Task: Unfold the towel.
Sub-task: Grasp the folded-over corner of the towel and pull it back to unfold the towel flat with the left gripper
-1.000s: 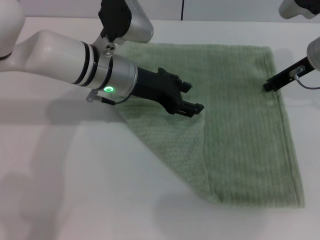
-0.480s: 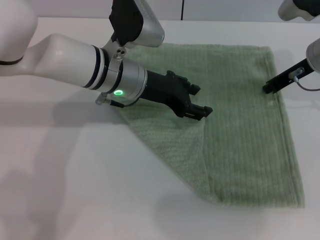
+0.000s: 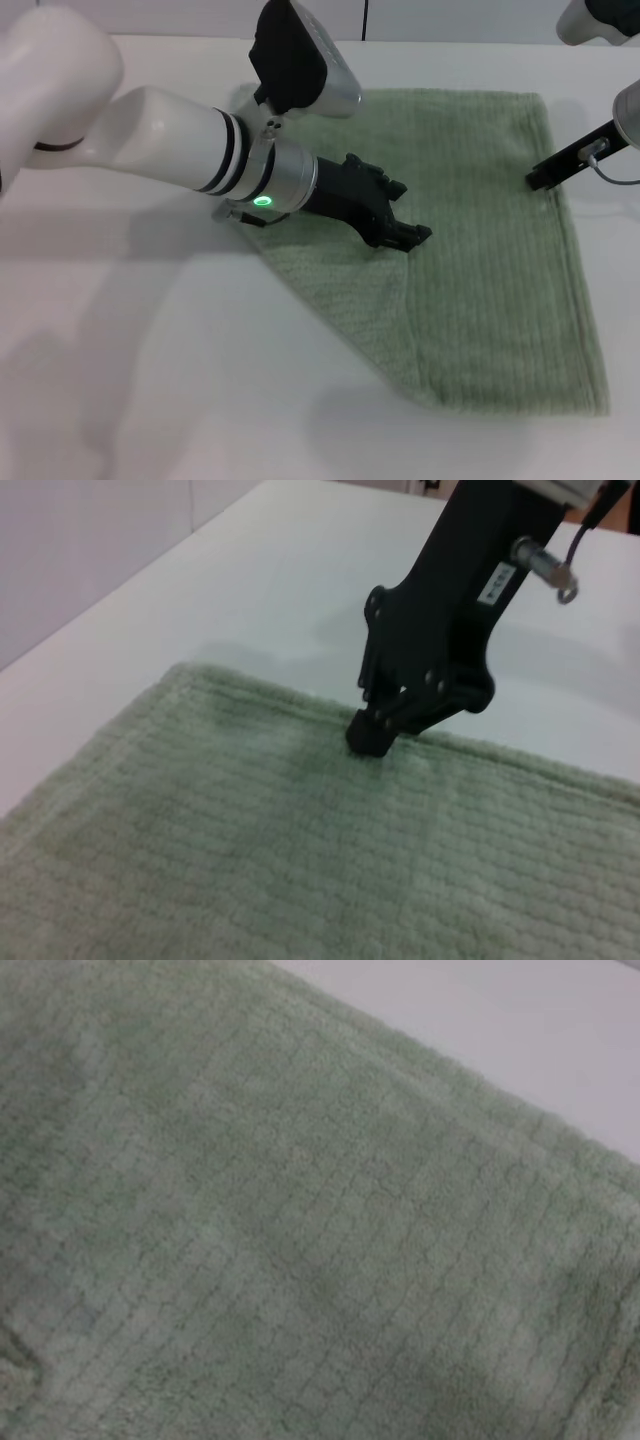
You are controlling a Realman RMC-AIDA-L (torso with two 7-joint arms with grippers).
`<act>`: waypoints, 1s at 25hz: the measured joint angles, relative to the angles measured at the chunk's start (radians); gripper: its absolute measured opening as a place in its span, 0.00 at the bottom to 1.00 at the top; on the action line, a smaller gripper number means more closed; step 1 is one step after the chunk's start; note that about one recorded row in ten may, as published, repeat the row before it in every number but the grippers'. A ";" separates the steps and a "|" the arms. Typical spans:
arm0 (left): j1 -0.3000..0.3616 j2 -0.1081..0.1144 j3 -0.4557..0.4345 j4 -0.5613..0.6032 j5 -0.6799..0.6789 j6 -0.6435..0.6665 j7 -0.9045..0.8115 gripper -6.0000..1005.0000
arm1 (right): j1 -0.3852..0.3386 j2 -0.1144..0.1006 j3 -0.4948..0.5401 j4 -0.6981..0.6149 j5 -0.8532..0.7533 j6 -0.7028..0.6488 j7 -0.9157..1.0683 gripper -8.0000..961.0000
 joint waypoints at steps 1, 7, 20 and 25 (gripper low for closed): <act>0.000 0.000 0.011 0.001 -0.002 -0.012 -0.008 0.64 | 0.000 0.000 0.002 0.000 0.000 0.000 -0.001 0.01; -0.001 0.000 0.079 0.005 -0.010 -0.072 -0.045 0.64 | -0.001 0.000 0.000 0.000 0.000 0.000 -0.002 0.01; -0.026 0.000 0.177 0.009 -0.015 -0.148 -0.102 0.64 | 0.006 0.000 -0.001 0.000 0.002 0.000 -0.002 0.01; -0.036 0.000 0.227 0.006 -0.015 -0.182 -0.127 0.63 | 0.006 0.000 -0.001 0.000 0.001 0.000 -0.002 0.01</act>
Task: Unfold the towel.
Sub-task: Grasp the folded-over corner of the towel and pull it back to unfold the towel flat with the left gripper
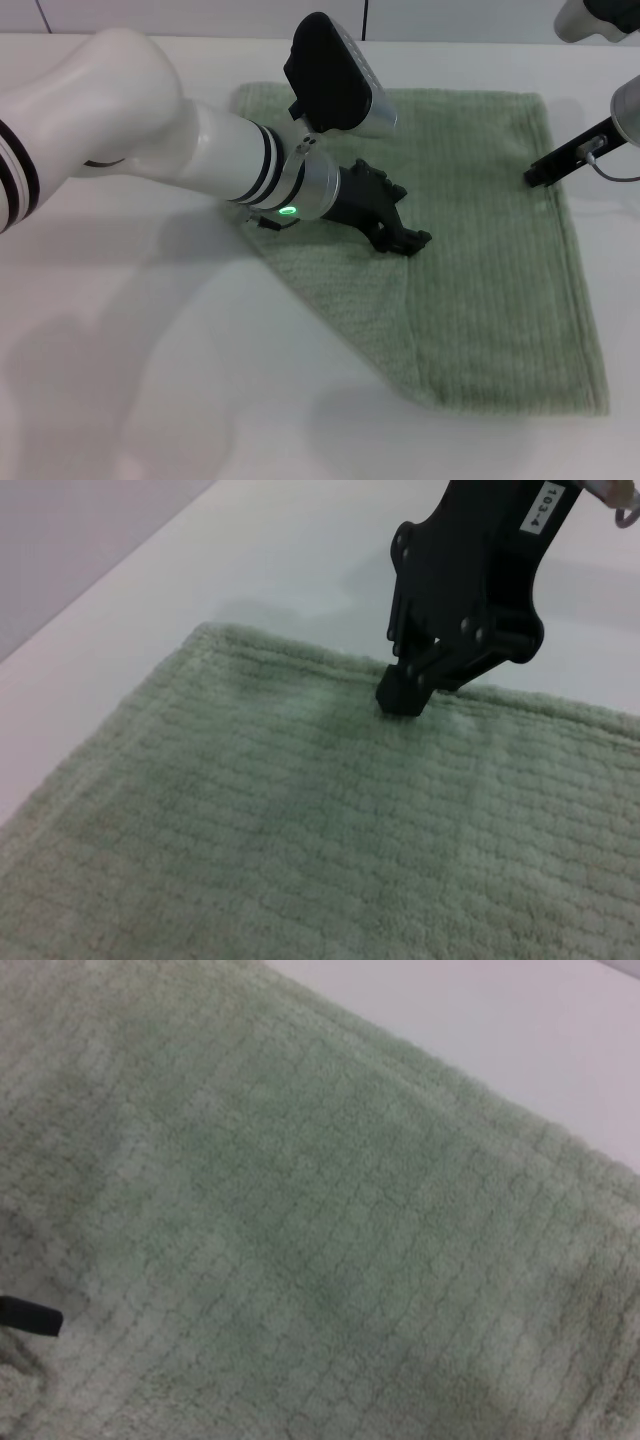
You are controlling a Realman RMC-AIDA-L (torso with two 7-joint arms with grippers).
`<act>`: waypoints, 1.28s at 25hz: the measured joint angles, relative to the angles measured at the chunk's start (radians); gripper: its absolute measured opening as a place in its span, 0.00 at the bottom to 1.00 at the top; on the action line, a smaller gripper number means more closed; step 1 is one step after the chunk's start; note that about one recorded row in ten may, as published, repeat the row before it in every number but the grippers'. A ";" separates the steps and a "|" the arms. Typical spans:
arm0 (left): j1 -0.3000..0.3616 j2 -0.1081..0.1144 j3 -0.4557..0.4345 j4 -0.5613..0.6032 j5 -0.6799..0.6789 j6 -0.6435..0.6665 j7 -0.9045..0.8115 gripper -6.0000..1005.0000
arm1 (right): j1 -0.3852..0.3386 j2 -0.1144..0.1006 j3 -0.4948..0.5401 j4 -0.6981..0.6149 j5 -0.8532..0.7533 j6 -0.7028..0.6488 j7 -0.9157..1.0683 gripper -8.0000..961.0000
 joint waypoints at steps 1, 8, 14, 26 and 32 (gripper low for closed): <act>0.000 0.000 0.002 0.000 0.000 -0.004 -0.002 0.63 | 0.000 0.000 0.001 0.000 0.000 0.000 0.000 0.01; 0.000 0.000 0.002 -0.002 0.006 -0.005 -0.003 0.63 | 0.000 0.000 0.002 0.000 -0.002 0.000 0.000 0.01; -0.001 0.000 0.004 -0.002 0.007 -0.006 -0.015 0.63 | 0.000 0.000 0.001 0.000 -0.003 0.001 0.000 0.01; -0.016 0.000 0.072 -0.003 0.015 -0.027 -0.066 0.42 | 0.000 0.000 -0.001 0.000 -0.003 0.003 0.000 0.01; -0.017 0.000 0.072 -0.004 0.015 -0.027 -0.067 0.37 | 0.000 0.000 -0.001 0.000 -0.003 0.003 0.000 0.01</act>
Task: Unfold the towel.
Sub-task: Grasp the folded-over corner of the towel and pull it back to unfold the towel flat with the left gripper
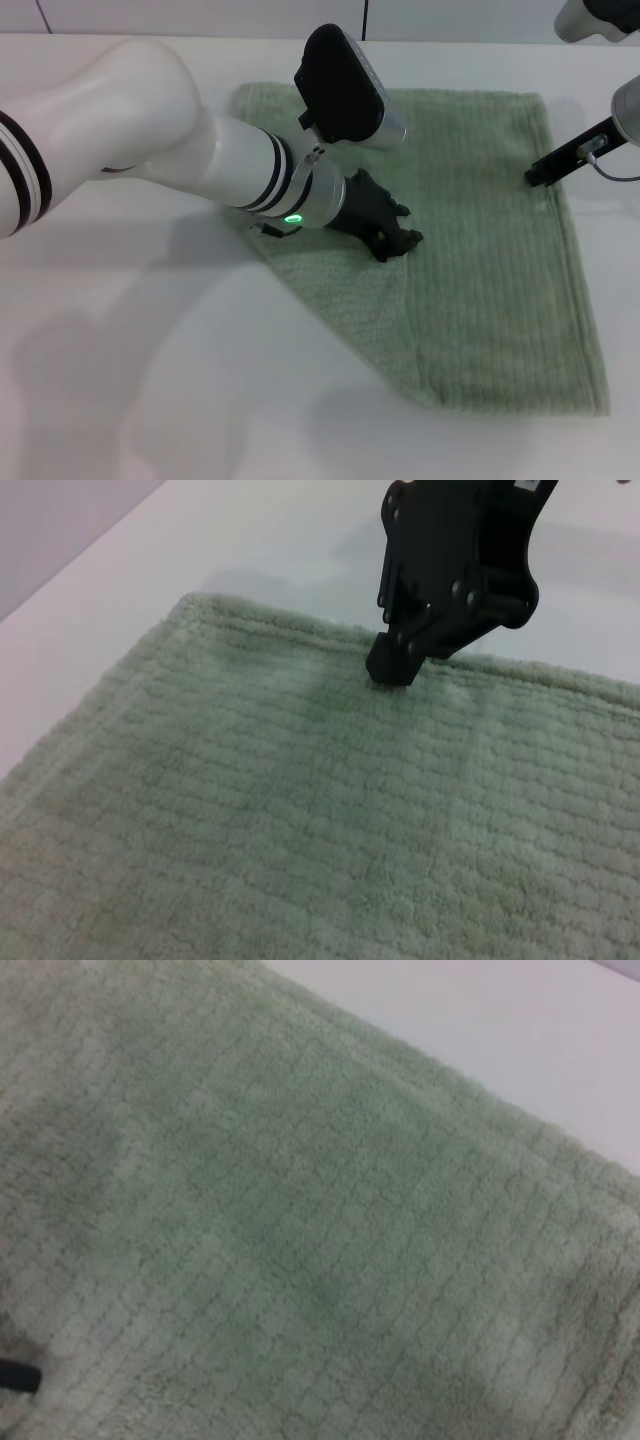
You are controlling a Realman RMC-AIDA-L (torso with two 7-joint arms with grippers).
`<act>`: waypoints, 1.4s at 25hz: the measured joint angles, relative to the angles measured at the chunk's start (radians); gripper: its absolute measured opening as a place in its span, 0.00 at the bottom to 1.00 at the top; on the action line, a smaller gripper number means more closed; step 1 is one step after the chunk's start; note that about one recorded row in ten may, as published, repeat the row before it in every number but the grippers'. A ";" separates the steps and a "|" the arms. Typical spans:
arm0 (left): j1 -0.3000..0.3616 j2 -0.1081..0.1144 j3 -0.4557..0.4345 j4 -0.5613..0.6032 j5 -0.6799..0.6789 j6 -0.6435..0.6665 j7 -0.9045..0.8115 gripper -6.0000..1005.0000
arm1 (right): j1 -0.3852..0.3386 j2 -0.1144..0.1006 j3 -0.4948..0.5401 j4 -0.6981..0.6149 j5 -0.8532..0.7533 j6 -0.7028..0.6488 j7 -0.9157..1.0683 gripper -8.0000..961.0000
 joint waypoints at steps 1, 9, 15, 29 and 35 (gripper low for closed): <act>0.000 0.000 0.001 0.000 0.000 0.000 0.000 0.36 | 0.000 0.000 0.000 0.000 0.000 0.000 0.000 0.01; 0.000 0.000 -0.005 0.001 0.000 0.012 0.000 0.16 | -0.003 0.000 -0.001 0.000 0.000 0.005 0.000 0.01; 0.001 0.000 -0.008 0.005 0.000 0.019 0.000 0.12 | -0.001 0.000 -0.002 0.014 0.000 0.009 -0.002 0.01; 0.047 0.012 -0.108 0.069 0.010 0.086 0.014 0.09 | -0.006 0.000 -0.002 0.015 0.000 0.011 -0.003 0.01; 0.076 0.017 -0.218 0.110 0.085 0.164 0.014 0.08 | -0.005 0.000 -0.002 0.015 0.000 0.011 -0.003 0.01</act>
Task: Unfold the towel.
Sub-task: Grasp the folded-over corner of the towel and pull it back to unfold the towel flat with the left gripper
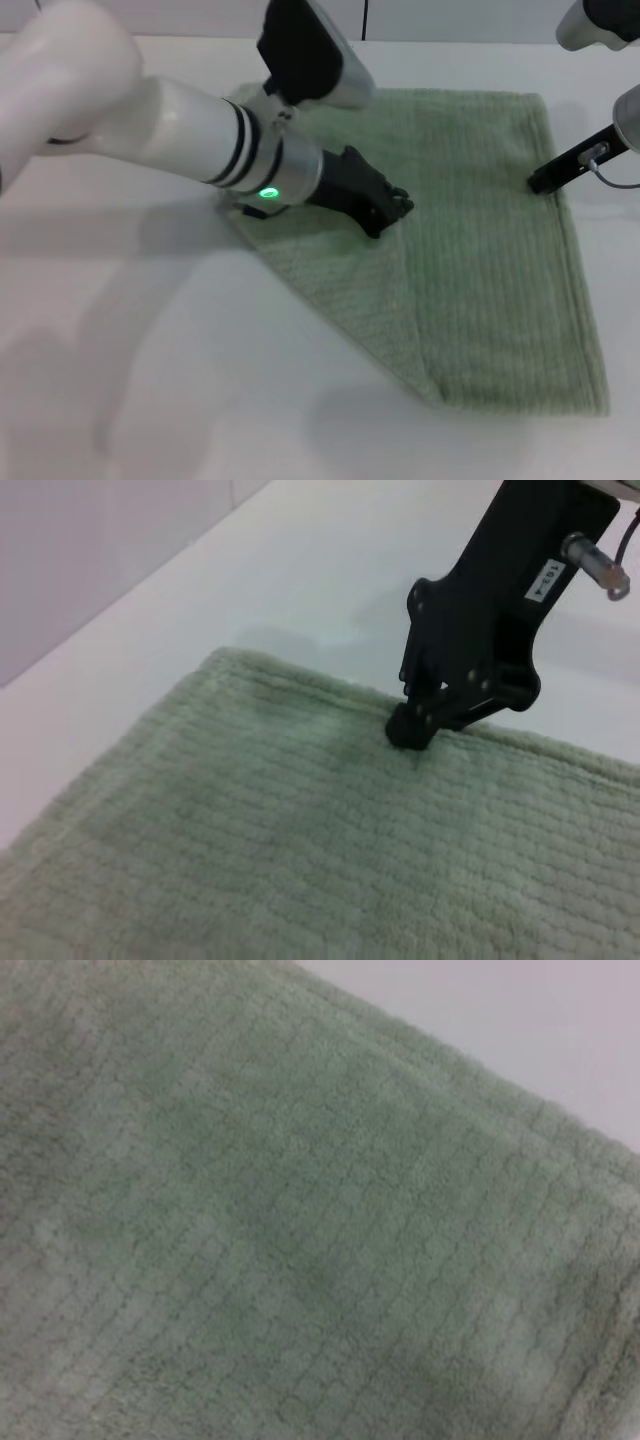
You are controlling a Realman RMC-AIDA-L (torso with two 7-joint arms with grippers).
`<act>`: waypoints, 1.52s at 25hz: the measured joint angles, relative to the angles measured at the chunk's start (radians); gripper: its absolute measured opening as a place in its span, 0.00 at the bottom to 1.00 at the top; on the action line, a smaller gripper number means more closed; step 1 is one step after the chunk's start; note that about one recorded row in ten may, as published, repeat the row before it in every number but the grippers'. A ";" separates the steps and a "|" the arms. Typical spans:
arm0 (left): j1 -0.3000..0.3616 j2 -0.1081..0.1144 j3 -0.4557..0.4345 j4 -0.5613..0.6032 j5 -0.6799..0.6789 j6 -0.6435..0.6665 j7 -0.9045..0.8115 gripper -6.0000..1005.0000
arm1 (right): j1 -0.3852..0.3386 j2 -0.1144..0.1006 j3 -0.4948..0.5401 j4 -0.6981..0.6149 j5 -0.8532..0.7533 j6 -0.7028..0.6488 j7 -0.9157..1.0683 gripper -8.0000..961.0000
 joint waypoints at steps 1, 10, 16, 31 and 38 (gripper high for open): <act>0.004 0.000 -0.022 0.006 0.014 0.018 0.000 0.08 | 0.000 0.000 0.000 0.000 0.000 0.000 0.000 0.01; 0.056 0.001 -0.163 0.101 0.105 0.169 0.000 0.08 | 0.004 0.000 0.000 0.000 -0.002 0.000 0.000 0.01; 0.094 0.004 -0.258 0.188 0.156 0.322 0.000 0.07 | 0.005 -0.001 0.000 0.000 -0.003 0.000 0.000 0.01; 0.199 0.005 -0.391 0.375 0.224 0.512 -0.011 0.07 | 0.002 -0.004 -0.002 0.000 -0.011 0.000 0.000 0.01; 0.217 0.006 -0.439 0.413 0.244 0.607 -0.007 0.07 | -0.001 -0.005 -0.002 0.000 -0.012 0.000 0.000 0.01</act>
